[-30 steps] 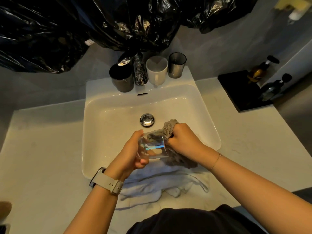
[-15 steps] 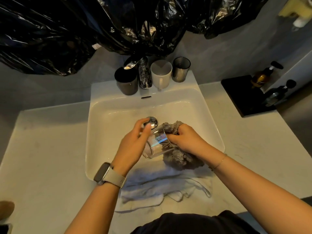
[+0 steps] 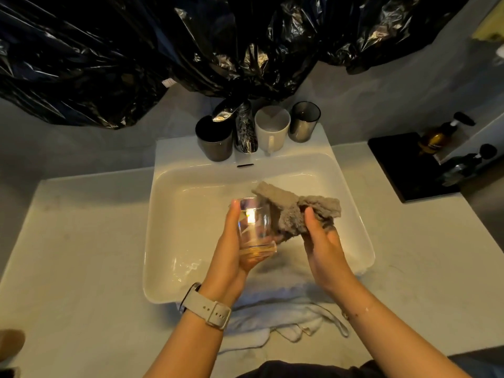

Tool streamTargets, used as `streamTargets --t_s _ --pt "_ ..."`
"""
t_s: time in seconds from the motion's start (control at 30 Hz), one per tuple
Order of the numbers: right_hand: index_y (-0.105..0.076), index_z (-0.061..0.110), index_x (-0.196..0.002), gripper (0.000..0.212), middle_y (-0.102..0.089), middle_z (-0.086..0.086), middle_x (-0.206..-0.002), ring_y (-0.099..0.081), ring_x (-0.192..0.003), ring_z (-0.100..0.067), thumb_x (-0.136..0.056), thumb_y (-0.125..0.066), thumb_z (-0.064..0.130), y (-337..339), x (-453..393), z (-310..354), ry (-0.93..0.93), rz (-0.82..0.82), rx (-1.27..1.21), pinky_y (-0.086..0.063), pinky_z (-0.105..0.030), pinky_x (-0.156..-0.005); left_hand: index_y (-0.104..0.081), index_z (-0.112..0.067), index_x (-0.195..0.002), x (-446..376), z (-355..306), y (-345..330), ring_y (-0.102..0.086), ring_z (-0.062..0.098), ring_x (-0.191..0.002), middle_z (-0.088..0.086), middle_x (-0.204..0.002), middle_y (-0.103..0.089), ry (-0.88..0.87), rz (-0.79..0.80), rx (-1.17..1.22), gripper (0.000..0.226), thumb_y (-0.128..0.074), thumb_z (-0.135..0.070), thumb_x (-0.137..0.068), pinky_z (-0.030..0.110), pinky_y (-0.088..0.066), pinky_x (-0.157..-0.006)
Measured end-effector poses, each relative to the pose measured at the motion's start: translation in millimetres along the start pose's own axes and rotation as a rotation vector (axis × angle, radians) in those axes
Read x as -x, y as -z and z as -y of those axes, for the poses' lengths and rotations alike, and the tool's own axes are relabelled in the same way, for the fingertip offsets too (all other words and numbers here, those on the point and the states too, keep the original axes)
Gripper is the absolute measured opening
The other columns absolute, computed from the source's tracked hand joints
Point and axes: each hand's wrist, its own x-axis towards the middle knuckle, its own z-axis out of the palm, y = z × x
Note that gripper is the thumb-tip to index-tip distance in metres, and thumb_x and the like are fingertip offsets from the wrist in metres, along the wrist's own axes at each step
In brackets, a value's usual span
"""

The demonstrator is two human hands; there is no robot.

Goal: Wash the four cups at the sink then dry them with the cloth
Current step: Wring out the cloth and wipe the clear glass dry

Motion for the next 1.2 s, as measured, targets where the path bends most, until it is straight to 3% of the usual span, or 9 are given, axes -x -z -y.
streamTargets --t_s 0.13,0.27,0.47,0.63,0.73,0.87,0.97,1.1,1.2 --pt "-0.061 0.022 -0.096 0.016 -0.072 0.028 -0.082 -0.064 -0.085 0.014 -0.087 -0.069 0.012 -4 24 -8 0.063 0.126 0.102 -0.045 -0.003 -0.075 -0.069 -0.014 -0.120 -2 2 4 -0.072 0.028 -0.096 0.014 -0.109 -0.073 -0.036 -0.065 0.030 0.067 -0.051 -0.066 -0.083 0.039 -0.057 -0.083" --pt "-0.053 0.026 -0.119 0.031 -0.065 0.021 -0.113 -0.059 -0.108 0.010 -0.091 -0.064 0.028 -30 35 -17 0.062 0.352 0.200 -0.043 -0.007 -0.089 -0.067 -0.012 -0.119 4 16 -11 -0.070 0.027 -0.105 0.012 -0.109 -0.074 -0.233 -0.152 -0.021 0.055 -0.054 -0.055 -0.088 0.040 -0.053 -0.092" --pt "-0.066 0.025 -0.097 0.025 -0.070 0.009 -0.090 -0.066 -0.079 0.008 -0.098 -0.046 0.039 -49 5 12 -0.203 0.148 0.058 -0.052 -0.013 -0.068 -0.063 -0.020 -0.114 11 17 -14 -0.071 0.010 -0.096 -0.001 -0.104 -0.073 -0.456 -0.278 -0.199 0.059 -0.057 -0.061 -0.072 0.020 -0.056 -0.075" --pt "-0.068 0.020 -0.104 0.041 -0.073 0.001 -0.097 -0.068 -0.083 -0.003 -0.097 -0.040 0.049 -58 6 7 -0.234 0.018 0.158 -0.051 -0.014 -0.071 -0.066 -0.021 -0.105 5 22 -13 -0.071 0.007 -0.086 -0.002 -0.095 -0.074 -0.409 -0.305 -0.236 0.056 -0.055 -0.064 -0.070 0.018 -0.055 -0.070" --pt "-0.062 0.016 -0.123 0.058 -0.066 -0.002 -0.121 -0.060 -0.111 -0.008 -0.089 -0.034 0.055 -61 24 -3 -0.132 0.099 0.296 -0.043 -0.009 -0.090 -0.068 -0.014 -0.108 -1 20 -12 -0.071 0.006 -0.084 -0.001 -0.093 -0.074 -0.375 -0.305 -0.229 0.059 -0.056 -0.060 -0.073 0.015 -0.053 -0.069" --pt "-0.070 0.021 -0.092 0.040 -0.073 -0.001 -0.085 -0.068 -0.075 -0.004 -0.098 -0.041 0.047 -52 1 21 -0.247 0.041 0.148 -0.050 -0.010 -0.061 -0.064 -0.022 -0.113 13 33 -20 -0.070 0.008 -0.090 -0.003 -0.098 -0.072 -0.454 -0.333 -0.267 0.055 -0.055 -0.061 -0.075 0.023 -0.057 -0.077" --pt "-0.071 0.018 -0.104 0.044 -0.076 -0.004 -0.092 -0.072 -0.086 -0.015 -0.097 -0.043 0.051 -48 -6 26 -0.289 0.054 0.103 -0.056 -0.024 -0.073 -0.064 -0.024 -0.111 17 36 -20 -0.070 0.007 -0.089 -0.004 -0.098 -0.072 -0.450 -0.308 -0.264 0.052 -0.054 -0.060 -0.075 0.020 -0.056 -0.074" --pt "-0.063 0.016 -0.120 0.046 -0.067 0.004 -0.107 -0.062 -0.110 -0.009 -0.099 -0.033 0.044 -54 23 -3 -0.070 0.092 0.345 -0.041 -0.004 -0.082 -0.069 -0.019 -0.105 3 23 -10 -0.071 0.003 -0.082 -0.003 -0.090 -0.074 -0.330 -0.294 -0.252 0.060 -0.052 -0.066 -0.071 0.016 -0.055 -0.069" --pt "-0.064 0.022 -0.112 0.039 -0.065 0.008 -0.094 -0.061 -0.086 -0.002 -0.102 -0.032 0.042 -53 14 9 -0.168 0.086 0.317 -0.040 0.002 -0.063 -0.066 -0.020 -0.114 8 28 -11 -0.071 0.006 -0.088 -0.001 -0.099 -0.074 -0.338 -0.290 -0.278 0.063 -0.052 -0.065 -0.073 0.018 -0.057 -0.073"
